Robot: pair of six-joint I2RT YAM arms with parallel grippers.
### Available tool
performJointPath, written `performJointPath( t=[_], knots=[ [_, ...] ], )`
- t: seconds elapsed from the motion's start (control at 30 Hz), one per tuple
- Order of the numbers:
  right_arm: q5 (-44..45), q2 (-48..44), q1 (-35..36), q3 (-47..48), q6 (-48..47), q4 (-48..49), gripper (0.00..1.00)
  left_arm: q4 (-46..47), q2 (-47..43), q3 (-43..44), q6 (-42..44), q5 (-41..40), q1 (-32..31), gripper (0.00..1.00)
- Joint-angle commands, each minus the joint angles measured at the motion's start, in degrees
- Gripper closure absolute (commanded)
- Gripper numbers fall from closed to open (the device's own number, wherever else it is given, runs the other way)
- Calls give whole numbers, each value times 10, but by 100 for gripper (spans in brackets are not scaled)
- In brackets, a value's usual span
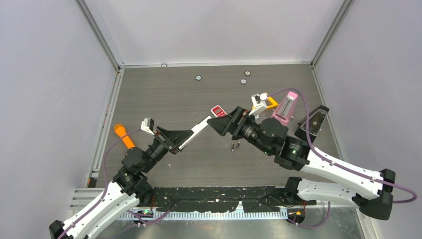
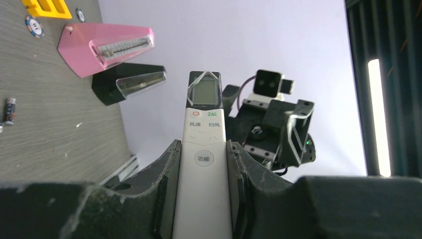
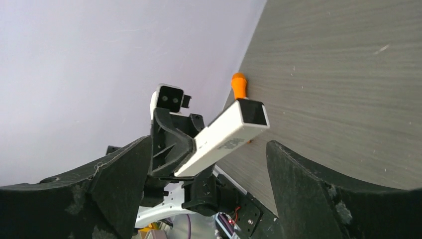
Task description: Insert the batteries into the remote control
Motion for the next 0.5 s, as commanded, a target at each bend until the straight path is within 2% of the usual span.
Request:
performJointPath(
  t=[0.0,0.2,0.47],
  knots=[
    [55,47,16,59,72,-22,12,78,-13,-3,-56,-59,-1,100],
    [66,88,19,82,102,-28,19,93,-19,-14,-61,-69,-1,100],
    [44,143,19,111,85,-1,31,116,-19,-23,-71,-65,0,100]
  ],
)
